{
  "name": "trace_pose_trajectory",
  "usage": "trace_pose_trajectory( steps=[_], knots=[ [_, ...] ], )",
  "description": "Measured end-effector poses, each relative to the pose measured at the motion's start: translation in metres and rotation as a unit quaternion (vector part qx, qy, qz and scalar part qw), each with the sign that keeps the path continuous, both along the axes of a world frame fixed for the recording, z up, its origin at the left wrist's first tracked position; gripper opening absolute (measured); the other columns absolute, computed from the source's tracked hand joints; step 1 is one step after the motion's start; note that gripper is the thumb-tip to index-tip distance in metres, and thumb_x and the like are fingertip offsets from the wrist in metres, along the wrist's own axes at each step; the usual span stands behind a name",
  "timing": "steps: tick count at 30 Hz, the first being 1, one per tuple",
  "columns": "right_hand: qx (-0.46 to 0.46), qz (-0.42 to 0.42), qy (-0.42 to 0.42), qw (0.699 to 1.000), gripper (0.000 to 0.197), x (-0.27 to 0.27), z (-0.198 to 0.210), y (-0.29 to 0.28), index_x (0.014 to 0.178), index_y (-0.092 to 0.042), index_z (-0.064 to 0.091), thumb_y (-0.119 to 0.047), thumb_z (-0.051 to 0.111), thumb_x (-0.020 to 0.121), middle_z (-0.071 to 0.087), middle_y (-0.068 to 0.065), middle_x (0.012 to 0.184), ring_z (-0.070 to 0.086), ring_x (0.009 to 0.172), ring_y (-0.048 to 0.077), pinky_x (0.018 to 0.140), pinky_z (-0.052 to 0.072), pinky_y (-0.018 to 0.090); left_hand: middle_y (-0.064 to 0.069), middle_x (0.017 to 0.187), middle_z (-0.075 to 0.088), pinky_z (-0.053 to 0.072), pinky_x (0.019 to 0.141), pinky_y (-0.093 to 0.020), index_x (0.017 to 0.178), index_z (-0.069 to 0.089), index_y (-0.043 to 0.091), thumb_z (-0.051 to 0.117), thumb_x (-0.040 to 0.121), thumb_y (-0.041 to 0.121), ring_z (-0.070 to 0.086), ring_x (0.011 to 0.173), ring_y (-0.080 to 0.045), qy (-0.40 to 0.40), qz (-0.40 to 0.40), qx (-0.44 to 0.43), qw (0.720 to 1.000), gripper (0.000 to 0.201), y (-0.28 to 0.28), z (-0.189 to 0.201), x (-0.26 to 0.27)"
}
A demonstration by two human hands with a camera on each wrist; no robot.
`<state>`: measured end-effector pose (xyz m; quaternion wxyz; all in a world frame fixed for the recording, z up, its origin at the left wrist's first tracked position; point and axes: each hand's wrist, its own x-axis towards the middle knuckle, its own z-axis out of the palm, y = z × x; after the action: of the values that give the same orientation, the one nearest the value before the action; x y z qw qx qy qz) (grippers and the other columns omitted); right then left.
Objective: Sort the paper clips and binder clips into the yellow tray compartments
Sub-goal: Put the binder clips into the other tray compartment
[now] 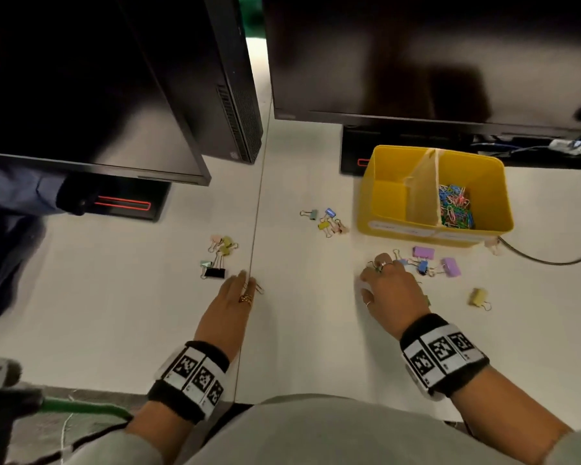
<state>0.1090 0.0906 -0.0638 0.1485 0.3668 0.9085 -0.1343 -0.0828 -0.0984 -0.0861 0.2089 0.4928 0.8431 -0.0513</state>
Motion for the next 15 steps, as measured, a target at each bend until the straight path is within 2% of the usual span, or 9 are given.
trace_pose_trajectory(
  steps=[1,2,3,4,7,10,11,13,15],
  knots=[
    [0.002,-0.008,-0.003,1.0,0.028,-0.003,0.001,-0.002,0.11,-0.007,0.057,-0.016,0.054,0.083,0.05,0.016,0.12,0.051,0.105,0.034,0.078,0.049,0.039,-0.022,0.128,0.059,0.057,0.088,-0.04,0.122,0.061,-0.003,0.085,0.061,0.002,0.061,0.113,-0.038,-0.017,0.018,0.021,0.999,0.065,0.003,0.004,0.002],
    [0.003,-0.015,-0.001,1.0,0.028,-0.005,0.001,-0.004,0.11,-0.007,0.057,-0.017,0.054,0.083,0.05,0.016,0.12,0.05,0.106,0.034,0.078,0.049,0.039,-0.019,0.138,0.051,0.048,0.103,-0.036,0.13,0.053,-0.001,0.073,0.081,0.017,0.051,0.125,-0.036,-0.032,0.044,0.029,0.998,0.056,0.009,0.007,0.005],
    [0.002,-0.023,0.004,1.0,0.029,-0.007,0.001,-0.006,0.11,-0.007,0.056,-0.018,0.053,0.084,0.049,0.016,0.121,0.05,0.106,0.034,0.078,0.049,0.039,-0.015,0.143,0.046,0.036,0.111,-0.033,0.135,0.049,0.002,0.059,0.091,0.03,0.041,0.132,-0.032,-0.038,0.069,0.021,0.997,0.053,0.015,0.008,0.006],
    [0.0,-0.028,0.007,1.0,0.029,-0.009,0.001,-0.008,0.111,-0.007,0.055,-0.019,0.052,0.085,0.049,0.016,0.122,0.05,0.107,0.033,0.079,0.049,0.039,-0.013,0.142,0.047,0.031,0.113,-0.031,0.134,0.05,0.003,0.053,0.093,0.036,0.038,0.133,-0.03,-0.048,0.1,0.033,0.993,0.052,0.019,0.008,0.005],
    [-0.01,-0.021,0.014,1.0,0.031,-0.015,0.002,-0.013,0.116,-0.008,0.052,-0.018,0.05,0.086,0.045,0.013,0.125,0.048,0.11,0.03,0.085,0.048,0.038,-0.012,0.12,0.063,0.035,0.107,-0.029,0.114,0.067,0.007,0.057,0.093,0.026,0.052,0.117,-0.026,-0.083,0.156,0.06,0.983,0.03,0.029,0.007,0.005],
    [0.009,-0.01,0.01,1.0,0.031,-0.023,0.004,-0.02,0.115,-0.011,0.054,-0.021,0.051,0.086,0.047,0.011,0.127,0.045,0.114,0.03,0.092,0.043,0.04,-0.017,0.088,0.071,0.05,0.082,-0.031,0.082,0.074,-0.003,0.071,0.081,0.007,0.066,0.087,-0.031,-0.089,0.178,0.103,0.975,0.01,0.029,0.002,0.0],
    [0.024,-0.008,0.014,1.0,0.03,-0.028,0.005,-0.021,0.113,-0.011,0.055,-0.022,0.052,0.085,0.049,0.012,0.127,0.044,0.116,0.031,0.094,0.041,0.042,-0.02,0.089,0.071,0.05,0.08,-0.03,0.082,0.073,-0.006,0.071,0.081,0.003,0.066,0.089,-0.033,-0.099,0.185,0.123,0.97,0.01,0.028,0.004,-0.002],
    [0.032,-0.006,0.061,0.998,0.034,-0.041,0.004,-0.018,0.117,-0.009,0.055,-0.021,0.054,0.084,0.05,0.016,0.132,0.043,0.122,0.034,0.1,0.038,0.044,-0.019,0.108,0.067,0.046,0.088,-0.024,0.1,0.07,-0.006,0.062,0.089,0.005,0.061,0.105,-0.031,-0.137,0.213,0.095,0.963,0.018,0.022,0.004,-0.006],
    [0.0,0.016,0.106,0.994,0.043,-0.058,0.003,-0.011,0.13,-0.008,0.044,-0.017,0.05,0.088,0.041,0.018,0.142,0.034,0.133,0.033,0.11,0.03,0.041,-0.02,0.123,0.06,0.042,0.093,-0.015,0.113,0.064,-0.007,0.055,0.092,0.005,0.055,0.116,-0.031,-0.144,0.213,0.097,0.962,0.025,0.015,0.005,-0.009]
  ],
)
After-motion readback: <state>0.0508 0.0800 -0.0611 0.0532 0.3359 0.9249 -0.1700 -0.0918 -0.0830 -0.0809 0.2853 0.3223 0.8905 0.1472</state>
